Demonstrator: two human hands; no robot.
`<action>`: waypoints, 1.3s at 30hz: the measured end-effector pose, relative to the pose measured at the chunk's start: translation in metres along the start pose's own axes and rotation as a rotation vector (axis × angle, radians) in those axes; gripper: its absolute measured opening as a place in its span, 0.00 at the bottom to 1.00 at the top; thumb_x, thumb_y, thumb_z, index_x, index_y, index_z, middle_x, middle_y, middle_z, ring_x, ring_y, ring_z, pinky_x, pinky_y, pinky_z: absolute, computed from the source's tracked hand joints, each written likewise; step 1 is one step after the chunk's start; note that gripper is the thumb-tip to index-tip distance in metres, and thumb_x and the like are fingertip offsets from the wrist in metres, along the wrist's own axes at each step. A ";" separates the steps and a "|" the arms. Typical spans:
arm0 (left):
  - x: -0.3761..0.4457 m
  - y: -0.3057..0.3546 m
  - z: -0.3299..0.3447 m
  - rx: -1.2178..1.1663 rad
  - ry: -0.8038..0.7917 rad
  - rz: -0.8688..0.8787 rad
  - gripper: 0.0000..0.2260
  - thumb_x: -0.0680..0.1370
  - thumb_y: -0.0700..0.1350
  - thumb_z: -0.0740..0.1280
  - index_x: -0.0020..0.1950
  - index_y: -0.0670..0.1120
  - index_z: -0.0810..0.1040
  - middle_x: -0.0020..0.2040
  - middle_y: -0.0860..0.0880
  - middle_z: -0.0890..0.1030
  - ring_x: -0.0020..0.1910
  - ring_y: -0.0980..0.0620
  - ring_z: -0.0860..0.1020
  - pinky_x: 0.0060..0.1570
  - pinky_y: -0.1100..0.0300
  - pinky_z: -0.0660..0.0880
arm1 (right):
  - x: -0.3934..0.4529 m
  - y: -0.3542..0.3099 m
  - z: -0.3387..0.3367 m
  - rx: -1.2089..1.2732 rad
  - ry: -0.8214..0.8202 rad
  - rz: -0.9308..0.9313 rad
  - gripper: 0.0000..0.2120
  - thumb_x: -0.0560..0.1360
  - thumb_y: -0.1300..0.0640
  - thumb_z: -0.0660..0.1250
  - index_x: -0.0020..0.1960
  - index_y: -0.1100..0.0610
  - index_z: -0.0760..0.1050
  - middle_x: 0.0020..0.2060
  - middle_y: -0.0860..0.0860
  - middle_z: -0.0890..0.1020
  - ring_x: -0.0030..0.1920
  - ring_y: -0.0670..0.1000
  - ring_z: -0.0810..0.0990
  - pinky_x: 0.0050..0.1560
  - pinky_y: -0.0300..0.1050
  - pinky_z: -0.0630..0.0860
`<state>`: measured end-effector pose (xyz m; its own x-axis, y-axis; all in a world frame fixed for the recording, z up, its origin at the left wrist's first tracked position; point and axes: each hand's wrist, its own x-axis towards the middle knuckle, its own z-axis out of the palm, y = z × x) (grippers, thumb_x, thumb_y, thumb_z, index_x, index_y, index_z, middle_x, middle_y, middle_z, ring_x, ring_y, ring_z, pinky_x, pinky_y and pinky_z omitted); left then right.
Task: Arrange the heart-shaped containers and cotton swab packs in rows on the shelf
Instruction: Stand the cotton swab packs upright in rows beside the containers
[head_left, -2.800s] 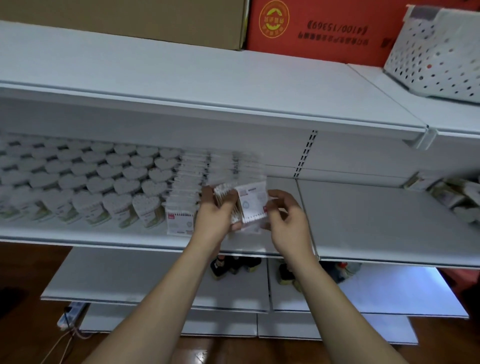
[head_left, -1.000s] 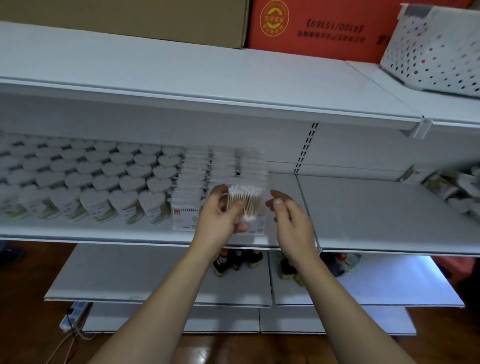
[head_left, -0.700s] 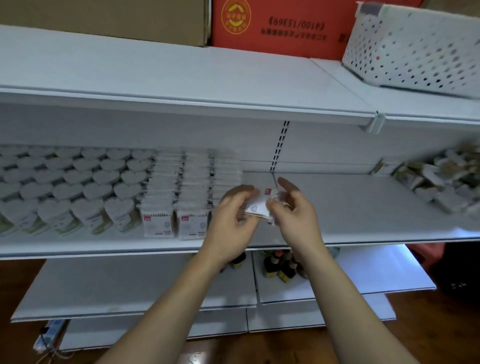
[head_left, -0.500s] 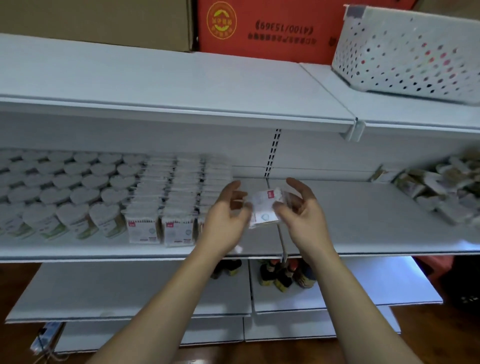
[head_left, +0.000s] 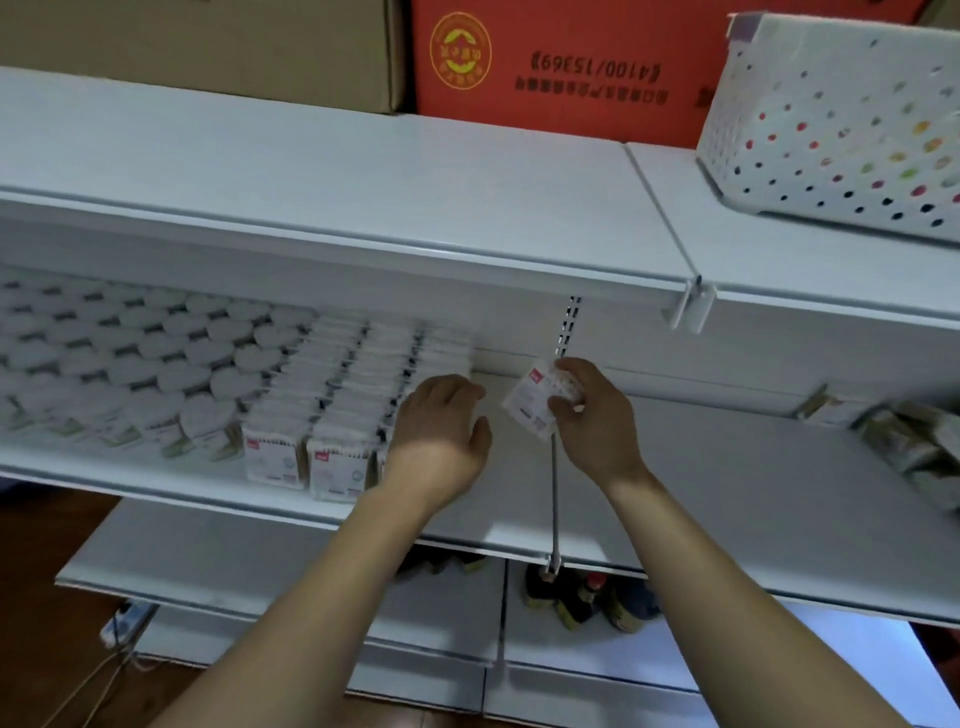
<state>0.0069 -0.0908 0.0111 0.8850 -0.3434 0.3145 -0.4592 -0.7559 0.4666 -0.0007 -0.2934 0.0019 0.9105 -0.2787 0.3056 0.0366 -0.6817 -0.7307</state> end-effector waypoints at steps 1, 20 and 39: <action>0.003 -0.006 -0.006 0.110 -0.129 -0.007 0.28 0.79 0.57 0.54 0.73 0.44 0.71 0.73 0.42 0.70 0.73 0.40 0.66 0.72 0.47 0.62 | 0.008 0.002 0.008 -0.046 -0.027 -0.033 0.20 0.75 0.64 0.66 0.66 0.53 0.75 0.63 0.53 0.80 0.59 0.54 0.78 0.58 0.44 0.74; 0.036 -0.076 -0.001 0.331 -0.264 0.162 0.39 0.74 0.66 0.36 0.74 0.48 0.68 0.75 0.46 0.67 0.77 0.43 0.60 0.75 0.44 0.54 | 0.087 0.026 0.115 -0.407 0.048 -0.210 0.17 0.71 0.68 0.67 0.59 0.60 0.77 0.59 0.62 0.74 0.50 0.66 0.77 0.46 0.59 0.79; 0.049 0.051 0.033 0.208 -0.312 0.217 0.28 0.84 0.60 0.48 0.81 0.47 0.54 0.82 0.46 0.54 0.80 0.44 0.49 0.78 0.45 0.44 | -0.015 0.058 -0.015 -0.742 0.249 -0.176 0.19 0.70 0.58 0.72 0.60 0.59 0.80 0.63 0.62 0.78 0.66 0.65 0.74 0.60 0.59 0.74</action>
<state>0.0292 -0.1644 0.0230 0.7654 -0.6346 0.1072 -0.6400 -0.7329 0.2308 -0.0183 -0.3389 -0.0356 0.7951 -0.2080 0.5697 -0.1919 -0.9774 -0.0890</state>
